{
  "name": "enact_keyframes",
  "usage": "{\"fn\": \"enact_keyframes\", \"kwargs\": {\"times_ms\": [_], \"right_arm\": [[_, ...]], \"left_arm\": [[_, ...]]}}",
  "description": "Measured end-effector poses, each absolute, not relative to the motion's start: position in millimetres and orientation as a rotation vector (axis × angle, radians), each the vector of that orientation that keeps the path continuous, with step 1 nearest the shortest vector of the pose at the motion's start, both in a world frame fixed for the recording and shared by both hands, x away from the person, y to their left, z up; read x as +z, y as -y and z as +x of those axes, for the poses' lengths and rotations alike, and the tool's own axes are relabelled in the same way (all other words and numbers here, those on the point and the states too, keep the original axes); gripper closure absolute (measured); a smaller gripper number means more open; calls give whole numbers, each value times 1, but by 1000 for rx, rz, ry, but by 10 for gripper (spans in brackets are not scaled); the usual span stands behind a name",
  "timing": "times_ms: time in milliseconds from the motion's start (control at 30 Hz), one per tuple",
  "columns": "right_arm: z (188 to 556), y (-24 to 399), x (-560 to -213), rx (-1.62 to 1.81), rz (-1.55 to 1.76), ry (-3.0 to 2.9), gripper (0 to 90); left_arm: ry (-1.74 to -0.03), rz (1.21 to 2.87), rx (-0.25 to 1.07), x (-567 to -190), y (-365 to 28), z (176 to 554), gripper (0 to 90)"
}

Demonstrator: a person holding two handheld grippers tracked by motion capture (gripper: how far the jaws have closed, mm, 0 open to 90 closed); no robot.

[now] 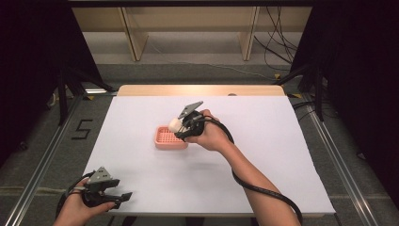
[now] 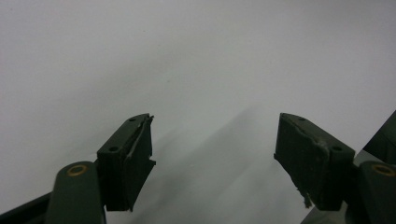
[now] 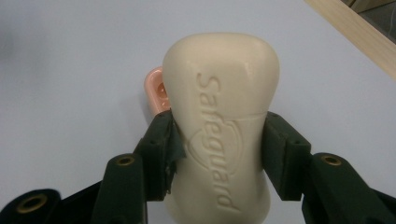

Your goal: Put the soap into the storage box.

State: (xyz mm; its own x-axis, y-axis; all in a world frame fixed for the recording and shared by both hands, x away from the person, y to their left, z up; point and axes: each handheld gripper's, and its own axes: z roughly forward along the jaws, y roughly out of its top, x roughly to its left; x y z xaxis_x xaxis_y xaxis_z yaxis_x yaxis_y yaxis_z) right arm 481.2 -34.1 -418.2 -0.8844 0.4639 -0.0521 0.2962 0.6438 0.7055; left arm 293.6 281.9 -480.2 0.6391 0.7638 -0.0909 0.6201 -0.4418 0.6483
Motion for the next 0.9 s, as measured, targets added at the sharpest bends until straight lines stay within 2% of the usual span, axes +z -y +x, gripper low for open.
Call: {"fn": "enact_keyframes", "kwargs": {"times_ms": [900], "right_arm": [[487, 23, -423, 1062, 589, -2651, 505]], "left_arm": [[-1063, 2193, 280, -480, -282, 293, 273]]}}
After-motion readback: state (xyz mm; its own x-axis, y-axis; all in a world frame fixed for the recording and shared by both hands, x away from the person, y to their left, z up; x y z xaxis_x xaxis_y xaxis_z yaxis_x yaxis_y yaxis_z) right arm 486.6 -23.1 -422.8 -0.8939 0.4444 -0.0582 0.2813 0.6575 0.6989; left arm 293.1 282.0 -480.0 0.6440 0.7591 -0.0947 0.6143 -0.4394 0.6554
